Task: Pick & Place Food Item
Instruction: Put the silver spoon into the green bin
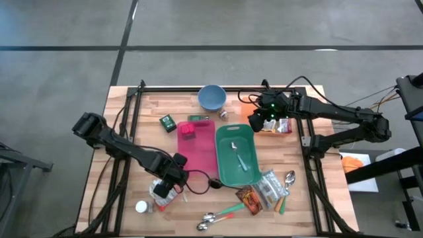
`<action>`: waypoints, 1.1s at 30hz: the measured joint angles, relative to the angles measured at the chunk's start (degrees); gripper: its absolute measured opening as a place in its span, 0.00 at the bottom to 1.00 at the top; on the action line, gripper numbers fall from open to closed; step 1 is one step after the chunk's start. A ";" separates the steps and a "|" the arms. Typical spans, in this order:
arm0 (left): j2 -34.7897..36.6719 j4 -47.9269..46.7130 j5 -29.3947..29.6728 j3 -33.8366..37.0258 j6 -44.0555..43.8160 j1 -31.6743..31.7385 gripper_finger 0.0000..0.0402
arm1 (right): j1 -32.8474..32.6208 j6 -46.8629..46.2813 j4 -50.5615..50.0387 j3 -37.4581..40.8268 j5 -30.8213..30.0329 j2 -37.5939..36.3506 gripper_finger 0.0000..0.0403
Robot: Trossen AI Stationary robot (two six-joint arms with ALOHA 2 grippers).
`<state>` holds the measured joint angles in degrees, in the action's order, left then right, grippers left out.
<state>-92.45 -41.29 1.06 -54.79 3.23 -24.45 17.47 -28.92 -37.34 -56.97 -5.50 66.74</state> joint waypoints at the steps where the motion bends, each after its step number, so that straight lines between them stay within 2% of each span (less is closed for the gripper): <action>1: -0.06 0.56 0.00 0.50 0.38 0.02 0.52 | 0.00 0.00 0.00 0.00 0.00 0.00 0.53; 13: -0.06 5.32 0.50 5.82 7.14 0.55 0.48 | 0.00 -0.23 0.00 0.00 0.00 0.00 0.53; 25: -0.06 9.62 0.63 8.11 9.63 0.59 0.24 | 0.00 -0.69 0.00 0.00 0.00 0.00 0.53; 33: 0.00 10.41 0.44 9.45 9.88 0.59 0.13 | 0.00 -0.69 0.00 0.00 0.00 0.00 0.53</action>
<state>-92.44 -30.88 1.50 -45.34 13.10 -23.86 17.47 -29.61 -37.34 -56.97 -5.50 66.74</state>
